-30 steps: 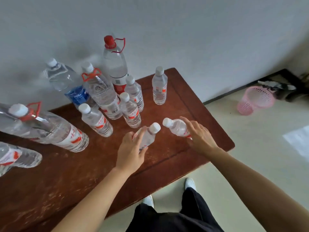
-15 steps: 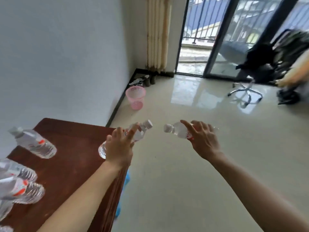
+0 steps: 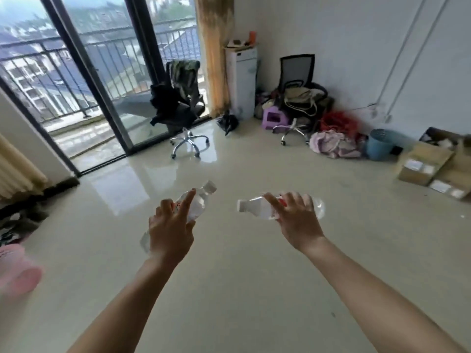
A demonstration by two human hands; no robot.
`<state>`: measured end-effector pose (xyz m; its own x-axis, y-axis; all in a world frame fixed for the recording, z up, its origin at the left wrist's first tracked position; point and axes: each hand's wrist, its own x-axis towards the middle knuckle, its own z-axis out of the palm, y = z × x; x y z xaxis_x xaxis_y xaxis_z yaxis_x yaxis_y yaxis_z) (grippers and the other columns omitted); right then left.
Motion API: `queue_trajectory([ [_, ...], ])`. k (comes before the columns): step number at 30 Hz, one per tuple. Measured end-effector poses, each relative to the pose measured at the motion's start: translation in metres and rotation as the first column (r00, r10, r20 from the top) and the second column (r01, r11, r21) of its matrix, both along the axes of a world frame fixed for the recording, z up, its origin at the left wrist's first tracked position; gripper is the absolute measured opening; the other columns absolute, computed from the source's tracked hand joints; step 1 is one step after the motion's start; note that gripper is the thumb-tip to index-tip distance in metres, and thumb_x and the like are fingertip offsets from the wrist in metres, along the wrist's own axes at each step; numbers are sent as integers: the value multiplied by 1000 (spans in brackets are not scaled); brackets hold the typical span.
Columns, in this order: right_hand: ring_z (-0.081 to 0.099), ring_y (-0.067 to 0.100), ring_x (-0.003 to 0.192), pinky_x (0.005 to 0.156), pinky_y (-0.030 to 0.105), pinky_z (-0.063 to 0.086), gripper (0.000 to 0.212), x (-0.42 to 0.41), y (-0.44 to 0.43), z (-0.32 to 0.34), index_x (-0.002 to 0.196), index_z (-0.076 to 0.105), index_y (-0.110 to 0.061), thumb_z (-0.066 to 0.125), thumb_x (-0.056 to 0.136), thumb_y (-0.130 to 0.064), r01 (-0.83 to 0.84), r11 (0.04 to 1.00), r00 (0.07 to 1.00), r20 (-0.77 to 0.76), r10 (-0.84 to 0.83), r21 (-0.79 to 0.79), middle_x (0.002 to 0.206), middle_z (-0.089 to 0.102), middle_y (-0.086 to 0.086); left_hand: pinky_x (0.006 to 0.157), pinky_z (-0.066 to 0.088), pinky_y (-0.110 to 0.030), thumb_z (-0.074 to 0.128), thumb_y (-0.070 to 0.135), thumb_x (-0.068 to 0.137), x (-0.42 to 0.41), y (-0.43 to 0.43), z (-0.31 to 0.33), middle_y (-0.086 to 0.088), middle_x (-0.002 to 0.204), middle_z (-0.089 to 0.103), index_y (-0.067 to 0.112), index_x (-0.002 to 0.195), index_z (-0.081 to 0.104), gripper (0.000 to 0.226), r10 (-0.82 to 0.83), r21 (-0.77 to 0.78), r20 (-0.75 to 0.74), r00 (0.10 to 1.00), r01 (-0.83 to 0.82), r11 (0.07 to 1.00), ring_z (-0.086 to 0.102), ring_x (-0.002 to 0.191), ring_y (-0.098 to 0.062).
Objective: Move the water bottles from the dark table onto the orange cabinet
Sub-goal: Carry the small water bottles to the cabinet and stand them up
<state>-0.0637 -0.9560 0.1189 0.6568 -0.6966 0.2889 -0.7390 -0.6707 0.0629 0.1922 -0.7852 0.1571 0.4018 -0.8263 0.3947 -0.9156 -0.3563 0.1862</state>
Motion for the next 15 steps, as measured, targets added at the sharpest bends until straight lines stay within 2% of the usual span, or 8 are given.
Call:
queue_trajectory([
  [3, 56, 38, 100, 88, 57, 44, 88, -78, -43, -4, 146, 41, -34, 83, 72, -10, 116, 993, 992, 46, -115, -24, 113, 59, 12, 71, 50, -47, 86, 21, 70, -57, -67, -4, -15, 103, 49, 38, 147, 31, 96, -123, 42, -20, 992, 124, 991, 56, 86, -38],
  [6, 55, 38, 101, 87, 56, 41, 90, -149, -79, -15, 148, 38, -34, 82, 74, -8, 241, 971, 969, 65, -239, -13, 118, 58, 12, 77, 49, -47, 81, 25, 77, -107, -136, -9, -15, 110, 50, 43, 148, 20, 95, -214, 118, -5, 977, 213, 970, 56, 94, -37],
  [10, 53, 36, 100, 88, 54, 38, 90, -230, -117, -36, 148, 35, -35, 80, 74, -7, 418, 907, 908, -10, -418, 58, 117, 56, 9, 86, 46, -47, 76, 25, 84, -165, -229, -28, -15, 118, 48, 42, 153, 21, 90, -388, 132, -72, 919, 394, 909, 53, 100, -38],
  [12, 53, 36, 100, 89, 54, 38, 90, -259, -133, -37, 147, 35, -36, 79, 74, -7, 456, 887, 890, -43, -454, 69, 115, 57, 8, 84, 46, -48, 78, 24, 82, -188, -272, -35, -14, 115, 48, 43, 152, 20, 93, -453, 109, -89, 887, 461, 881, 54, 97, -38],
  [15, 54, 36, 103, 91, 56, 40, 91, -315, -182, -28, 147, 35, -35, 79, 73, -7, 589, 808, 803, -121, -583, 20, 115, 56, 8, 78, 49, -48, 83, 21, 75, -245, -364, -42, -14, 108, 50, 41, 149, 23, 98, -589, 66, -96, 803, 595, 801, 55, 91, -38],
])
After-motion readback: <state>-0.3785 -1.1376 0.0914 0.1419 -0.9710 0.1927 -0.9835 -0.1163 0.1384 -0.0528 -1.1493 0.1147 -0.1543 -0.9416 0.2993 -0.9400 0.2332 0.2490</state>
